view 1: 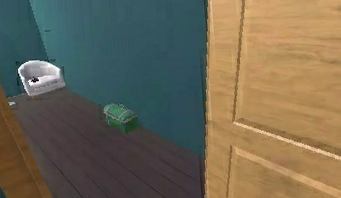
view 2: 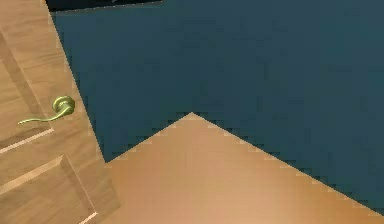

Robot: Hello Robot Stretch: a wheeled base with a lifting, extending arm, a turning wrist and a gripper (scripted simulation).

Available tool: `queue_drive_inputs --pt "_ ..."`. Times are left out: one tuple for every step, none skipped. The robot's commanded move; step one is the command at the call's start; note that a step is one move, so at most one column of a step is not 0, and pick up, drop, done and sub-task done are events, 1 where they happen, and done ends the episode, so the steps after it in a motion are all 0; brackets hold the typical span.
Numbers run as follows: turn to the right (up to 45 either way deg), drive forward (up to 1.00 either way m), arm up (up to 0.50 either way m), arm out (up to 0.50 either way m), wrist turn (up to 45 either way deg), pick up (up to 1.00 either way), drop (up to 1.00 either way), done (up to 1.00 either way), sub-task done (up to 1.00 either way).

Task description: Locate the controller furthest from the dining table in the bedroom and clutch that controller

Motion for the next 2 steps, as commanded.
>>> queue_drive_inputs --pt "0.0 0.05 0.0 0.0 0.0 0.0 0.0 0.0 0.0" --pt "0.0 0.4 0.0 0.0 0.0 0.0 0.0 0.0 0.0"
